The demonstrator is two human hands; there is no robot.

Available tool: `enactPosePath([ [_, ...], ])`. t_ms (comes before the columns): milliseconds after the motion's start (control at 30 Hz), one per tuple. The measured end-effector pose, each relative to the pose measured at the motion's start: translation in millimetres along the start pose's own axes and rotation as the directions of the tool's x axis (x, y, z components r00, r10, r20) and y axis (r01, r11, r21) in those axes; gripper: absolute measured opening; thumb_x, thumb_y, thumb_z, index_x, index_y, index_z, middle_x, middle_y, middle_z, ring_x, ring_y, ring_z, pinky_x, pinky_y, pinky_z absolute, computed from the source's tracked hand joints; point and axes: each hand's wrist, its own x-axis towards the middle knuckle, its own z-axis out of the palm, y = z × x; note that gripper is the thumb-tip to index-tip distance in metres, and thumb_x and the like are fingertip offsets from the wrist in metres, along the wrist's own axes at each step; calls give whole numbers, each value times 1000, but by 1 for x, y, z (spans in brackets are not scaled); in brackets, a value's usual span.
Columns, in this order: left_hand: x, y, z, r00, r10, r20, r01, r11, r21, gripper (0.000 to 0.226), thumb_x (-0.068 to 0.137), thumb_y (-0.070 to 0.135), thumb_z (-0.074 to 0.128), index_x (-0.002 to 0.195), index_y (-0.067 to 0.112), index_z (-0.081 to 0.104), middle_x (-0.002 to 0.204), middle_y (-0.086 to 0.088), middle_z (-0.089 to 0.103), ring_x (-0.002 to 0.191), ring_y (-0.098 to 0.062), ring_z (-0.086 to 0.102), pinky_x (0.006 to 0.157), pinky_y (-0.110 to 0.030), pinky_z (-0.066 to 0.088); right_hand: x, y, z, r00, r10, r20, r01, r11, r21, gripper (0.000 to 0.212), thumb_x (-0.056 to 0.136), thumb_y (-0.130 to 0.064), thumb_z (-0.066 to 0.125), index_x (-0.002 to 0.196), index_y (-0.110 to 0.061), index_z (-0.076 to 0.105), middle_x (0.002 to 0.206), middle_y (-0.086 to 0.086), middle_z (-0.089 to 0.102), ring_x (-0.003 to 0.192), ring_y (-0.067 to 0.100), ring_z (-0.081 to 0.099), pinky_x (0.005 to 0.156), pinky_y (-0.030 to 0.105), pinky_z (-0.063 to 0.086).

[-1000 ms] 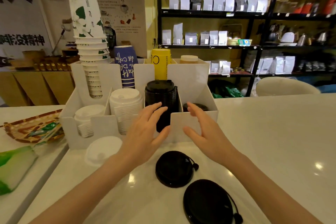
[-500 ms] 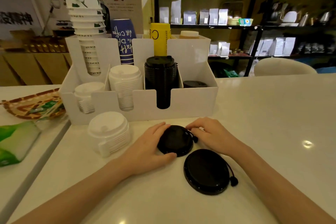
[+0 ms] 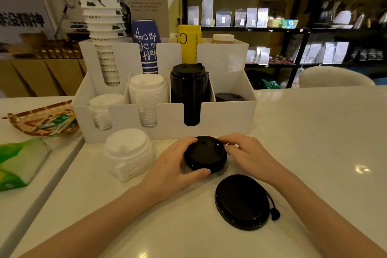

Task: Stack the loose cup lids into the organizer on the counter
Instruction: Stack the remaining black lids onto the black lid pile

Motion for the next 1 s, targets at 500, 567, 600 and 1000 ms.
enactPosePath([
  [500,46,37,-40,884,102,-457,-146,987,-62,58,60,59,62,109,30,55,106,16,58,100,1,52,80,-13,44,48,-36,-53,958,-150,-244,206,953,222,29,89,-10,43,107,-18,65,96,-5,65,91,-1,57,73,-2,40],
  [567,58,43,-48,857,115,-502,-171,983,-66,58,60,58,61,108,26,56,103,15,57,99,1,52,76,-7,42,58,-43,-59,949,-171,-263,238,939,248,30,90,-9,41,109,-15,64,97,0,65,90,1,57,70,-2,42],
  [600,64,46,-52,844,117,-523,-177,982,-67,59,60,58,60,108,25,56,102,15,56,98,1,52,76,-5,41,63,-46,-61,943,-181,-279,253,936,246,30,91,-10,40,110,-14,63,98,1,64,90,1,56,69,-3,40],
  [1000,126,37,-70,776,6,-631,-92,990,-104,59,66,46,72,116,23,52,115,5,61,103,-3,51,85,-10,42,115,-64,-60,908,-109,-406,316,813,489,32,95,-24,34,112,-22,61,98,-19,60,94,-9,50,80,9,38],
])
